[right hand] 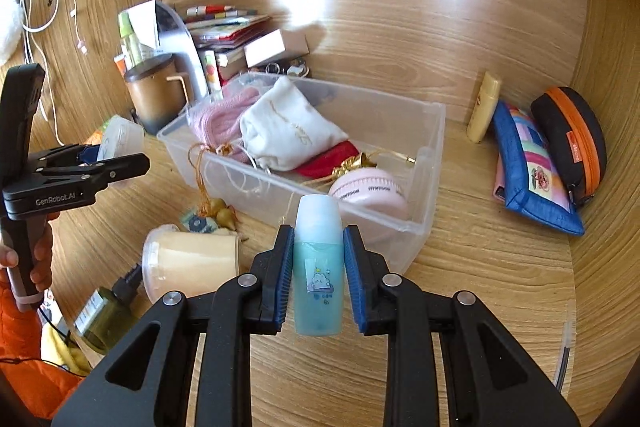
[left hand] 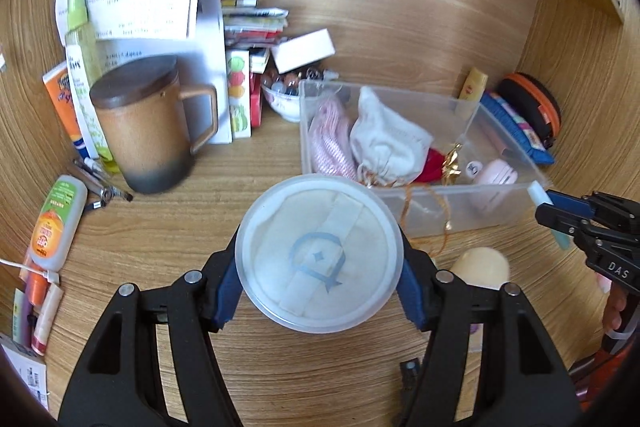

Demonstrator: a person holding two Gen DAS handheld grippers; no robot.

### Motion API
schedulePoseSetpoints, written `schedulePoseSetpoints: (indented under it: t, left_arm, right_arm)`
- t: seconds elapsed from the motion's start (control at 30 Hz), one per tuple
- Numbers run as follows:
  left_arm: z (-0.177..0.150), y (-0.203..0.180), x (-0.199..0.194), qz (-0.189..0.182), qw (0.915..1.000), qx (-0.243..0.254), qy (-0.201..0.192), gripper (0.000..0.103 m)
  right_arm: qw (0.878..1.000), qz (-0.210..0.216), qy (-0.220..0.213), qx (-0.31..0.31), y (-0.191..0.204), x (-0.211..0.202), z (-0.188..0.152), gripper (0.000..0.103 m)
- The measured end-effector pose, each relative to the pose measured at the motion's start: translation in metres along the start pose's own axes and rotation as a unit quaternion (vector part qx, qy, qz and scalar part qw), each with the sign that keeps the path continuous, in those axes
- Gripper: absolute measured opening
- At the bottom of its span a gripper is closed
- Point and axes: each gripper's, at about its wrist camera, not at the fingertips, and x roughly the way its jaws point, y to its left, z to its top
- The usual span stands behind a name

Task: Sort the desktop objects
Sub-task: 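Lift and carry the white container and light blue bottle over the clear box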

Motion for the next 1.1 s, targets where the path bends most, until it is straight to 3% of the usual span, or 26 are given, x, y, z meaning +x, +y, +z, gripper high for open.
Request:
schedulePoseSetpoints:
  t: [0.37, 1.1]
  left_arm:
    - [0.017, -0.010, -0.012, -0.024, 0.9993, 0.009, -0.028, 0.065]
    - [0.058, -0.008, 0.010, -0.051, 0.9981, 0.016, -0.031, 0.064]
  right_arm:
    - [1.000, 0.004, -0.021, -0.012, 0.004, -0.003, 0.020, 0.023]
    - [0.999, 0.025, -0.038, -0.022, 0.007, 0.023, 0.070, 0.023]
